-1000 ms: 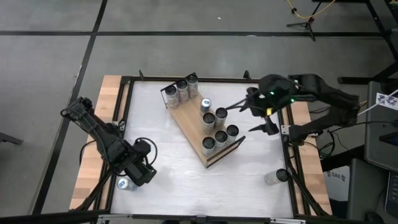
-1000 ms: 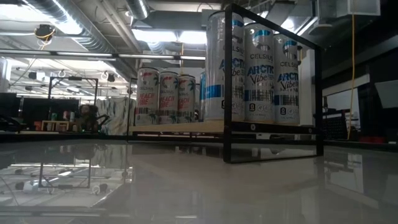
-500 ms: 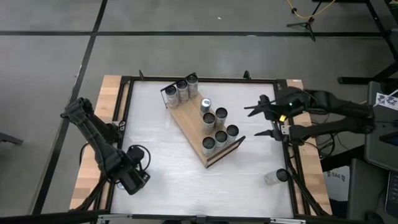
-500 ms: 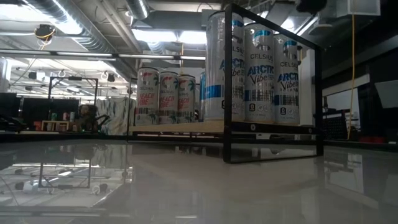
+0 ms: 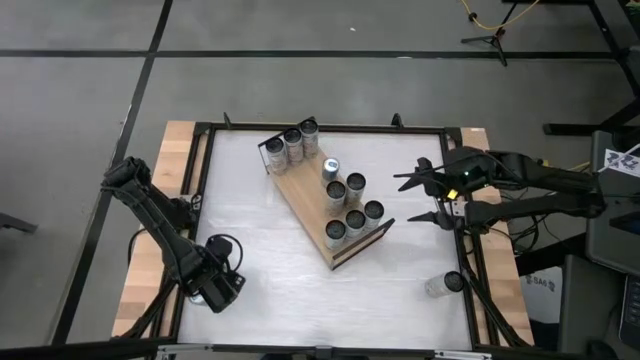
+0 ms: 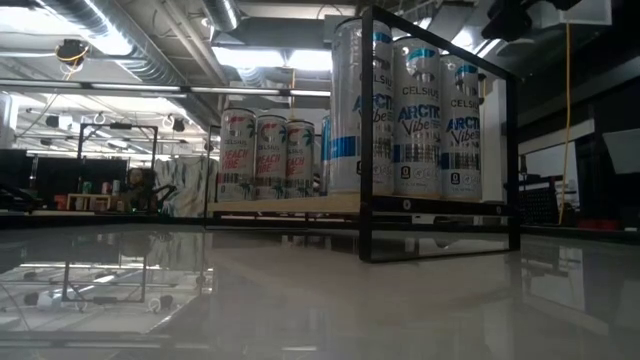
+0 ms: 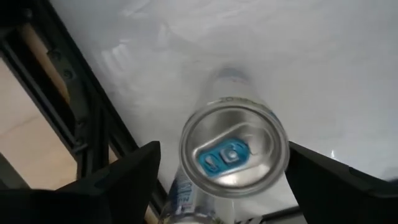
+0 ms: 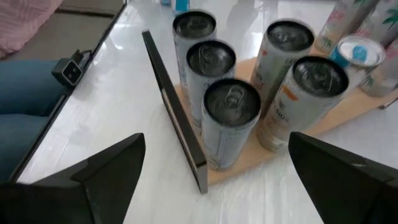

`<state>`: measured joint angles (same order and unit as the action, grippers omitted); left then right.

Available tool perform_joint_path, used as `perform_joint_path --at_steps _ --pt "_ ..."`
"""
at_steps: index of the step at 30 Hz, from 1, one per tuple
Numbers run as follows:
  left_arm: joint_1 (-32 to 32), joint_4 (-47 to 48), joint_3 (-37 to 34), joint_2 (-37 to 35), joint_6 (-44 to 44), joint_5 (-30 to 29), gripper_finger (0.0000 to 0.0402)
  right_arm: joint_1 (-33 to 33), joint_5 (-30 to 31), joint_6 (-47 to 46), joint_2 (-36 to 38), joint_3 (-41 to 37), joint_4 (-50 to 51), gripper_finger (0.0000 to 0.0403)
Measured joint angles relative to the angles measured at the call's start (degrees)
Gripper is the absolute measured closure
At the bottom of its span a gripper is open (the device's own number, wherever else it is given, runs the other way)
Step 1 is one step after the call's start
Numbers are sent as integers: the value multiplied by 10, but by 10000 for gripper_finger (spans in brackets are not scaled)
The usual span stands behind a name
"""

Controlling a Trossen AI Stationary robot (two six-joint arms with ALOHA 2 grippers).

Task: Place canned beverage on shelf
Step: Put the top blue soda can on the shelf and align with the other blue soda can

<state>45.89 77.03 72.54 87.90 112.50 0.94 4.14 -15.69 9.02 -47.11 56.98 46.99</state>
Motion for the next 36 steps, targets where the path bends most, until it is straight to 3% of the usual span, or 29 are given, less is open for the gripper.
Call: perform_joint_path --at_steps 7,15,22,30,36 --pt "-9 -7 -6 0 95 0 76 0 0 0 -1 -1 -8 10" --pt "-22 -13 -6 0 131 0 76 0 0 0 -1 -1 -6 10" --pt "-22 -22 -7 11 135 27 76 0 0 0 -1 -1 -5 10" --pt "-22 -26 -7 30 130 10 79 0 0 0 -1 -1 -5 10" --pt "-22 -25 -7 30 130 9 119 0 0 0 -1 -1 -4 10"
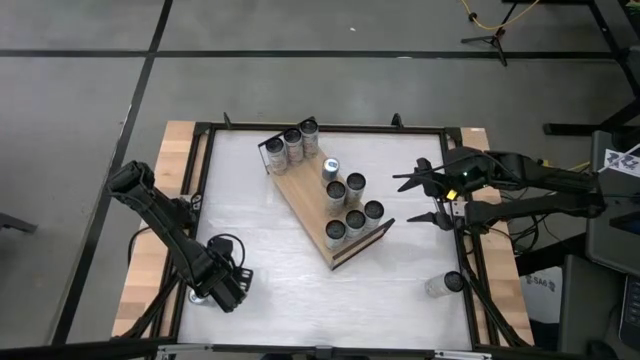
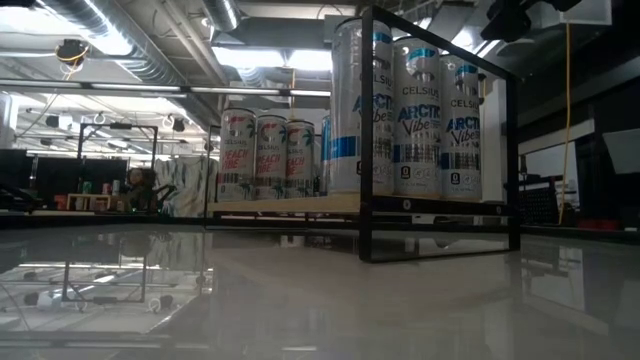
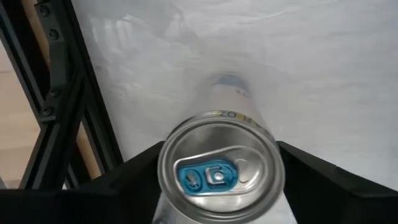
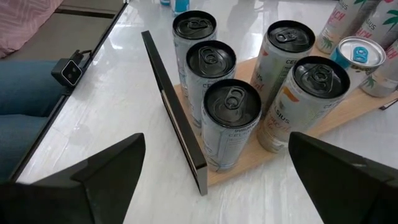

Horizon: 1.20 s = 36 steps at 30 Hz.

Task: Place canned beverage on shelf
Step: Put the top blue soda can on the shelf and align with the other blue soda can

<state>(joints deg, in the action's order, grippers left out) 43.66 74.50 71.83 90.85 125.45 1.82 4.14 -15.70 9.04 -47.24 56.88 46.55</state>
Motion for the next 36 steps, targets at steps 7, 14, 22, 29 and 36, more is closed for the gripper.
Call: perform_joint_path --at_steps 7,14,22,29,36 --pt "0 0 1 -1 0 -3 184 0 0 0 0 0 0 10" --pt "-18 0 1 -1 -72 -12 185 0 0 0 0 0 0 10" --pt "-116 5 9 -8 -305 -30 185 0 0 0 0 0 0 10" --pt "-235 30 60 -8 -565 -45 184 0 0 0 0 0 0 10" --pt "-353 43 123 -9 -776 -68 184 0 0 0 0 0 0 10"
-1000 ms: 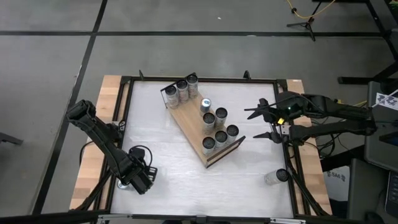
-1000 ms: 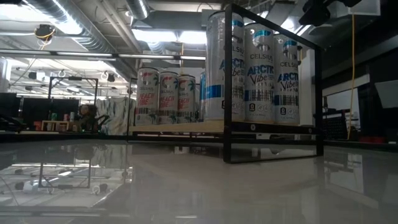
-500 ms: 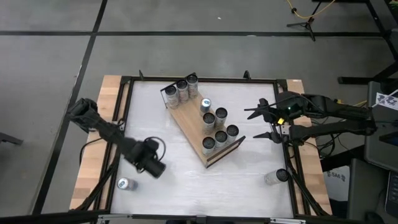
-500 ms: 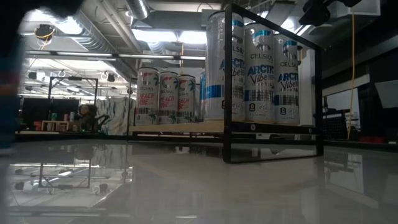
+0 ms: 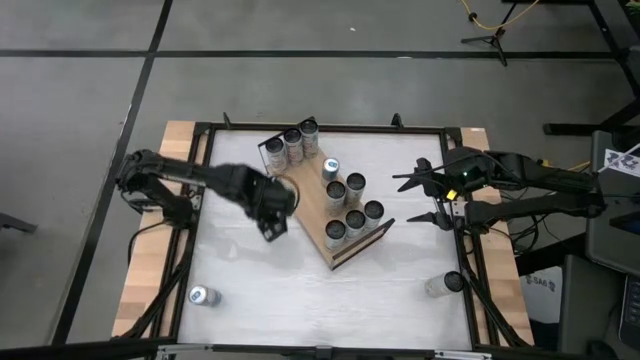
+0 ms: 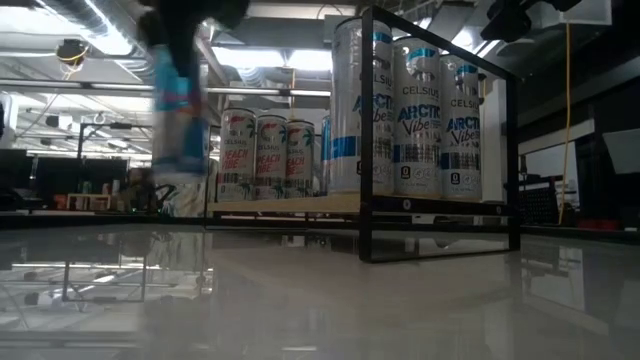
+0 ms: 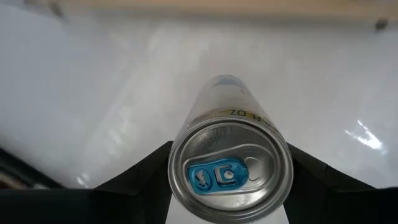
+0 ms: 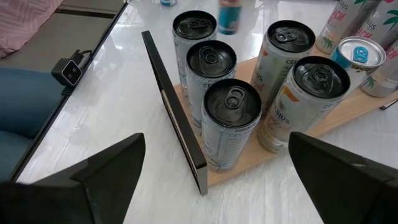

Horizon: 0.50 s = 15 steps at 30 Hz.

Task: Place canned beverage on shelf
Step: Put the top blue soda can on the shelf and align with the other blue soda can

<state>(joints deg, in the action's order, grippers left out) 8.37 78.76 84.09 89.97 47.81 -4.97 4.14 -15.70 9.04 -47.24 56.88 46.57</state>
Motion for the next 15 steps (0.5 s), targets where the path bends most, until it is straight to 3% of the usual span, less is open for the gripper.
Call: perform_joint_path --at_steps 7,15 --pt "-96 -10 58 0 -156 -44 183 0 0 0 0 0 0 10" --pt "-158 -64 77 0 -266 -38 183 0 0 0 0 0 0 10"
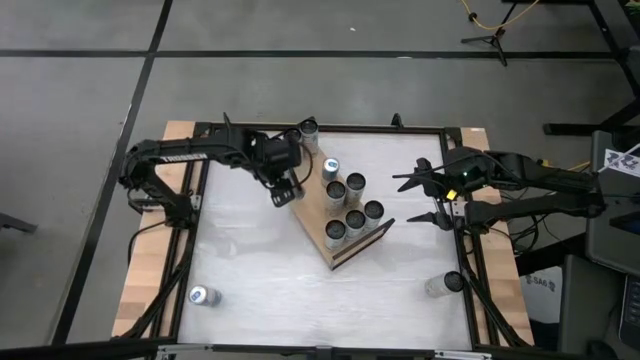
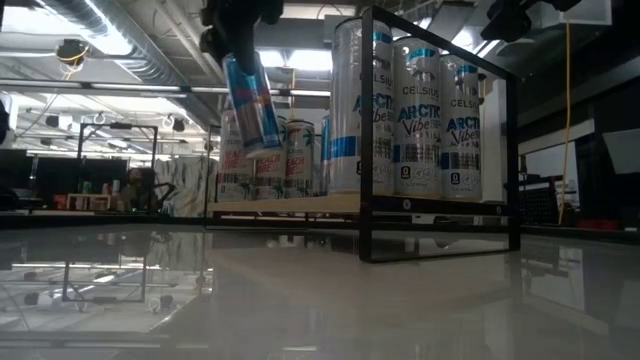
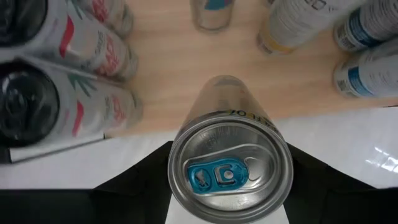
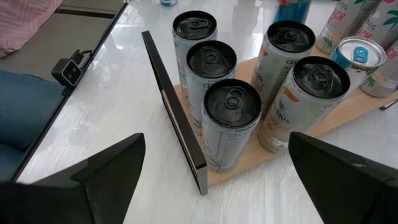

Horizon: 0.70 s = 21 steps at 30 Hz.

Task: Place canned beverage on shelf
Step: Put the top blue soda can on the shelf and align with the other blue soda can

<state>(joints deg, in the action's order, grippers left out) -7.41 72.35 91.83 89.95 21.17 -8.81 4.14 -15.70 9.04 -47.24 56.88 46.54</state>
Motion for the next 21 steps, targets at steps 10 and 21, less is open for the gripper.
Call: perform_joint_path --at_steps 10,21 --pt "-32 -29 5 35 -64 27 182 0 0 0 0 0 -1 10" --pt "-35 -1 104 163 -142 24 182 0 0 0 0 0 -2 10"
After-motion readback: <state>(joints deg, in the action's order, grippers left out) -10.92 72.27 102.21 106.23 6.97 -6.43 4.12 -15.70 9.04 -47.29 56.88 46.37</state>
